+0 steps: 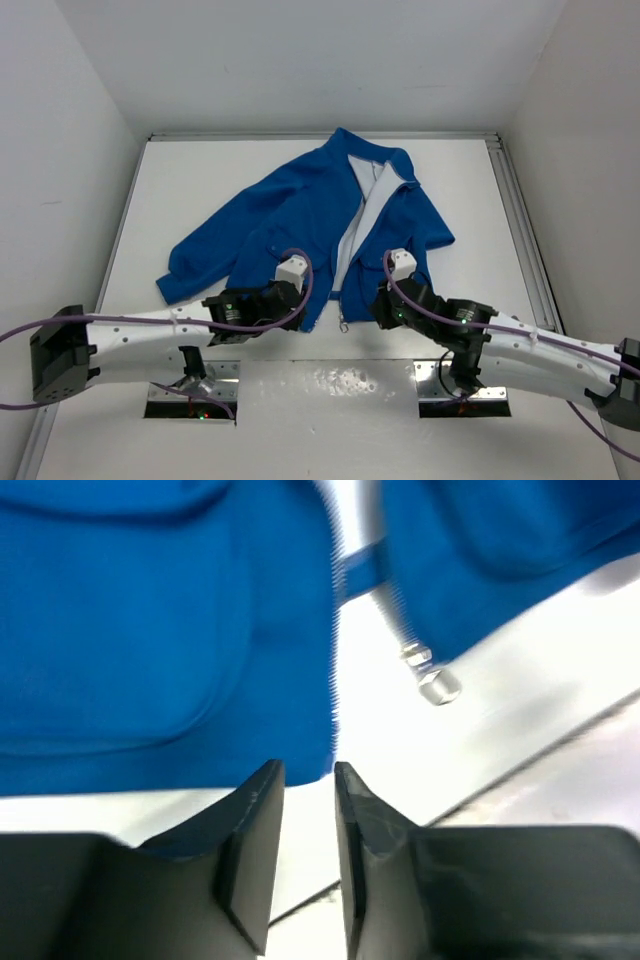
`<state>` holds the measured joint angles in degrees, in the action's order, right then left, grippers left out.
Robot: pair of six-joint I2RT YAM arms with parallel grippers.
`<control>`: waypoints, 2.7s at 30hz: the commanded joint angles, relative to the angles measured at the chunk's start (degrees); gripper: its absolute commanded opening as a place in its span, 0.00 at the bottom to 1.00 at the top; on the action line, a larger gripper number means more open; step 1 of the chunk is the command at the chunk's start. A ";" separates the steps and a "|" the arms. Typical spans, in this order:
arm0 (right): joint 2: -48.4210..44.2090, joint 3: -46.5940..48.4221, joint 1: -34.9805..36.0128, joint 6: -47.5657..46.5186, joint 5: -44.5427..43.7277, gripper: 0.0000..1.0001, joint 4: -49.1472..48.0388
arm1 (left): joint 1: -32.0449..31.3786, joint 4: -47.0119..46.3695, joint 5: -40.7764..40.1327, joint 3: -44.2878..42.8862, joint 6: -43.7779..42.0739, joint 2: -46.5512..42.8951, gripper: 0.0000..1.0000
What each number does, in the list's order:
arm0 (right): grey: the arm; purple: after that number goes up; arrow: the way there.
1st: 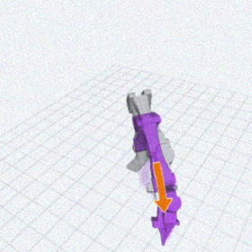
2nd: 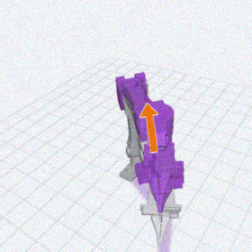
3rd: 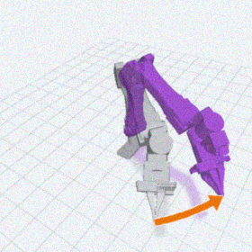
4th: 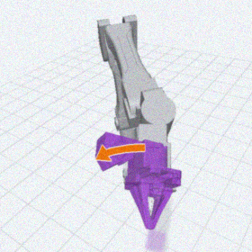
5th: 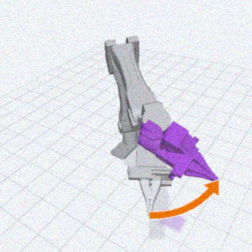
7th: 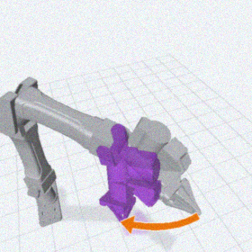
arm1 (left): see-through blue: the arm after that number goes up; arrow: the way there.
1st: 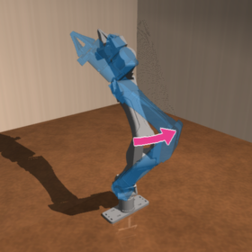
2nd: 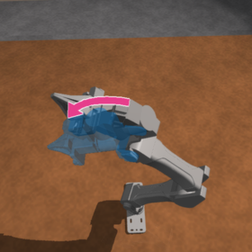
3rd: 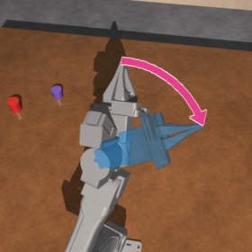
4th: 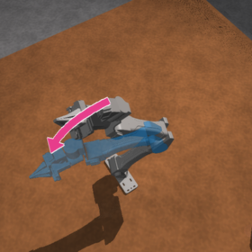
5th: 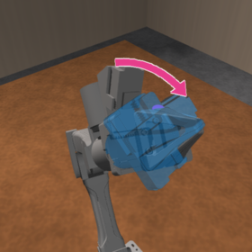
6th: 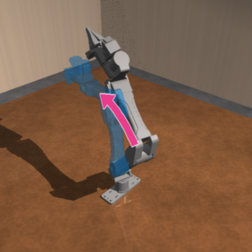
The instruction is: Zip up the jacket
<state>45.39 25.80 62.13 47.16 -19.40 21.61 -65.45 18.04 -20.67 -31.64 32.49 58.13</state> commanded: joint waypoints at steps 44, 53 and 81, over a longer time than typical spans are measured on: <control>0.13 -5.68 0.27 4.78 1.57 0.04 -9.38 | -1.17 -24.55 -2.53 7.12 -0.41 21.16 0.00; 6.99 -1.64 0.10 10.24 4.89 0.42 -28.96 | 0.06 -31.13 -7.11 7.55 8.81 0.24 0.00; 15.25 -9.63 -1.31 29.83 6.74 0.45 -56.67 | 1.55 -49.24 -4.12 24.25 23.14 -17.61 0.00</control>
<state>59.81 15.29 60.88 74.48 -13.15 -30.96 -64.38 -25.21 -25.93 -8.08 54.35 41.45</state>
